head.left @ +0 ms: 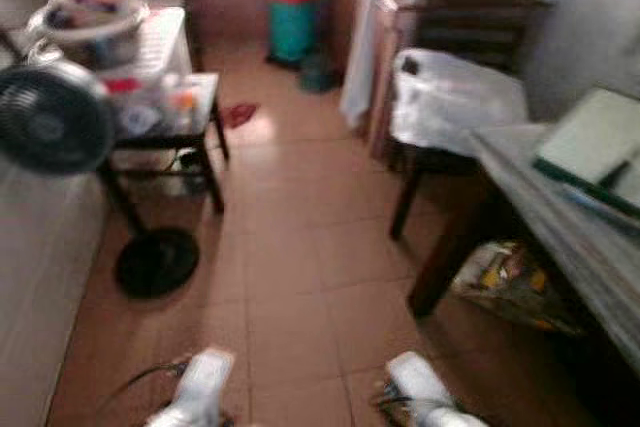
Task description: Setting the table
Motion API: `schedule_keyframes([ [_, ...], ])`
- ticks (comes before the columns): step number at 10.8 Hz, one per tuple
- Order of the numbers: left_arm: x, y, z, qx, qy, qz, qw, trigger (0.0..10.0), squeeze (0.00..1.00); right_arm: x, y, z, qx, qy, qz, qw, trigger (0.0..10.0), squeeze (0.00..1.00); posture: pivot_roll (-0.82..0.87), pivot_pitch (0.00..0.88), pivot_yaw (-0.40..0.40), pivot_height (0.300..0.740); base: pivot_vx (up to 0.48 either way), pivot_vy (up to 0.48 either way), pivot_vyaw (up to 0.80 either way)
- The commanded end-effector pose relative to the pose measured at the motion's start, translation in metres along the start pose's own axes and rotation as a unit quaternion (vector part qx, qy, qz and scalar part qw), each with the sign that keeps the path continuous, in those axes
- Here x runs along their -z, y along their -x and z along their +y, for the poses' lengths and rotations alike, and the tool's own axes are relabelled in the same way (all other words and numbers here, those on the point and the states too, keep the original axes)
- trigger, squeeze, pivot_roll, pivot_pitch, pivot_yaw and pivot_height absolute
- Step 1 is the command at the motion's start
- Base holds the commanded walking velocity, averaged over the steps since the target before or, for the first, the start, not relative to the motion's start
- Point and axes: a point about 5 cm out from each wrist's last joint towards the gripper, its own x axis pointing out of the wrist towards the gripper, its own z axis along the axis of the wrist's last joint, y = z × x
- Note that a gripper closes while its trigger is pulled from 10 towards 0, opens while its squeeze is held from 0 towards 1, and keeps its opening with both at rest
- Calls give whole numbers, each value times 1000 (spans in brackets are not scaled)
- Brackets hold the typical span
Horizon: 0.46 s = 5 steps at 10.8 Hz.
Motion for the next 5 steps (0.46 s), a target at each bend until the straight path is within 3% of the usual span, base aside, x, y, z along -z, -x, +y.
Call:
schedule_keyframes([
  [1,-9,-1,-7,7,-10,-14,1000,10000,0,16,4,-3,6,-15,26,1000,10000,0,160,0,-43,740,0,0,0],
  [5,-2,1,5,7,-55,-2,998,10000,0,17,2,8,9,-54,26,998,10000,0,175,0,29,740,0,0,0],
])
